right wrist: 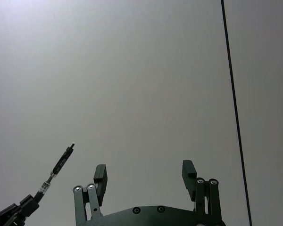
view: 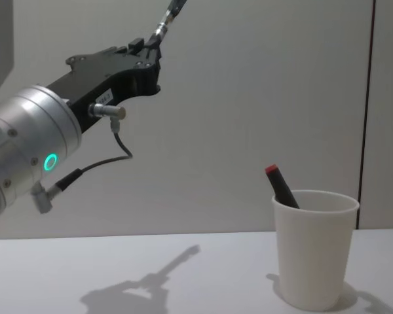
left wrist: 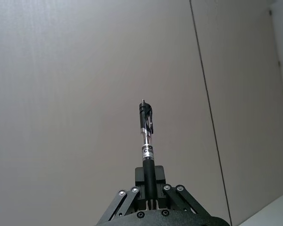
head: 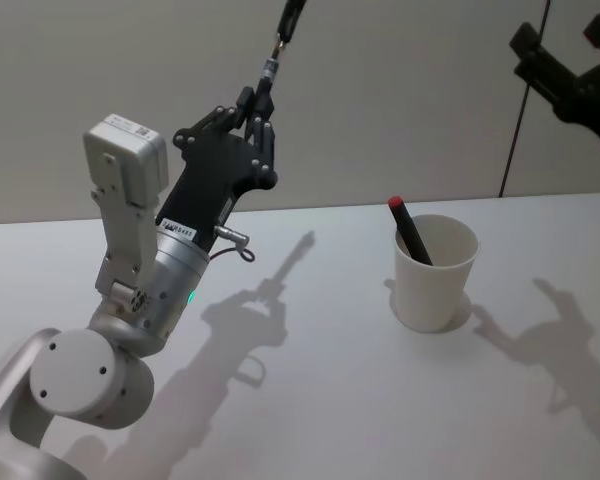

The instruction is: Place the pen into the pen holder.

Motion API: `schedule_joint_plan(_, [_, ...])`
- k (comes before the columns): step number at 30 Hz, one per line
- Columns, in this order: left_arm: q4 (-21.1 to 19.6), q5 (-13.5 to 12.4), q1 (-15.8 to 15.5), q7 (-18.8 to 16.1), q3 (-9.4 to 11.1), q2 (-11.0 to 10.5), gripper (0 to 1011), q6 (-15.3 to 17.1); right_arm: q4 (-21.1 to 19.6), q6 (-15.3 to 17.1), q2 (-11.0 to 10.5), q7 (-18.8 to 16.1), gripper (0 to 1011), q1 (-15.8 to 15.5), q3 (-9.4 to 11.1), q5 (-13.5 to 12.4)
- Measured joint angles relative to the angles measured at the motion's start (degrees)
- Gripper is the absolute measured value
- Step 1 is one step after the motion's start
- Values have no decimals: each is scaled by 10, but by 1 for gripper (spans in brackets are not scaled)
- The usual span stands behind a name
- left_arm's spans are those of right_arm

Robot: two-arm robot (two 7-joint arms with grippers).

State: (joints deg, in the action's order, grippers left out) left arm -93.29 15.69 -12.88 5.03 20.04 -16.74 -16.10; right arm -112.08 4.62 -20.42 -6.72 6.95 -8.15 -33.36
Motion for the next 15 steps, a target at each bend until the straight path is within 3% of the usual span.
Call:
schedule_joint_plan(9, [-6,-3,-2,46,-3,-7,121,-5,-11,41,7,7,1001,3,-1,-37])
schedule_joint_plan(15, [-12,-6,-2,64,-4,-11,121,-6,-21,86,16,11,1001,9,-4,-84])
